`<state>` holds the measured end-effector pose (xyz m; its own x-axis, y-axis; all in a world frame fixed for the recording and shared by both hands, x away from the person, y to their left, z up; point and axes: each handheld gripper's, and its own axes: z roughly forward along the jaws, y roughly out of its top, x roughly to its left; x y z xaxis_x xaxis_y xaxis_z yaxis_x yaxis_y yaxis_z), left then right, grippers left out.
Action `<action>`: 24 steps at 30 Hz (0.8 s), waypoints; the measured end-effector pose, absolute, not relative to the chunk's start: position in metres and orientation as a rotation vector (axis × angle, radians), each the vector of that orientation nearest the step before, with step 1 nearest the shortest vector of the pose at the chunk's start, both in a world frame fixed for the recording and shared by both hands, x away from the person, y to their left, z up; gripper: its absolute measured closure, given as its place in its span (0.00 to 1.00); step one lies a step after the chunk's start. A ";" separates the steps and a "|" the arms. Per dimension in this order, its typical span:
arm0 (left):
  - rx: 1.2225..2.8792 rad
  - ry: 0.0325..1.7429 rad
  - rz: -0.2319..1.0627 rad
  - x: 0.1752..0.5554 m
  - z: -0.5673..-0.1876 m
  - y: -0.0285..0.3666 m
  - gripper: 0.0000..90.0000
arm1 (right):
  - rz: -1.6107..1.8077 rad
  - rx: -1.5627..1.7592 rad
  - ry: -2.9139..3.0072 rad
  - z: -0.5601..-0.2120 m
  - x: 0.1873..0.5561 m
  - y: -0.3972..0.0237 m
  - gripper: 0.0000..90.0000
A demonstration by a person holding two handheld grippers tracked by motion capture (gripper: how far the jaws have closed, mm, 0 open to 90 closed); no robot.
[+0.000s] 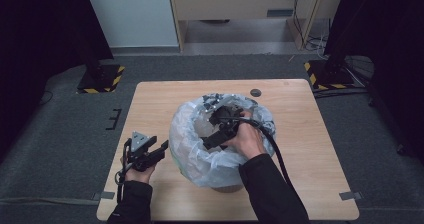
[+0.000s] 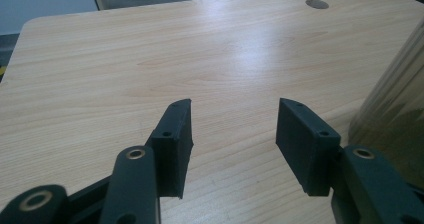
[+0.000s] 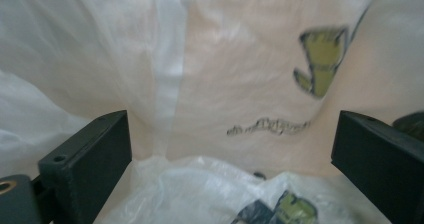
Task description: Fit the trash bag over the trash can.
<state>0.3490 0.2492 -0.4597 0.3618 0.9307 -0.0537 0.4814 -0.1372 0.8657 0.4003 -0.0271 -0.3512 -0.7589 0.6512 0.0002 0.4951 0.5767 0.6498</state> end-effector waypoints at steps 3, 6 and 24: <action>1.765 1.250 0.658 0.349 -0.460 0.249 0.54 | 0.983 0.966 2.531 -0.344 0.398 -0.026 0.03; 1.762 1.250 0.658 0.349 -0.460 0.250 0.54 | 1.029 0.963 2.485 -0.336 0.398 -0.027 0.02; 1.765 1.252 0.660 0.349 -0.460 0.250 0.54 | 1.331 0.923 2.143 -0.307 0.395 -0.042 0.02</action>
<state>0.3492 0.2498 -0.4601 0.3590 0.9318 -0.0537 0.4822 -0.1359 0.8655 0.3951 -0.0423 -0.3067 -0.6739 0.7383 -0.0277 0.3024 0.3099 0.9014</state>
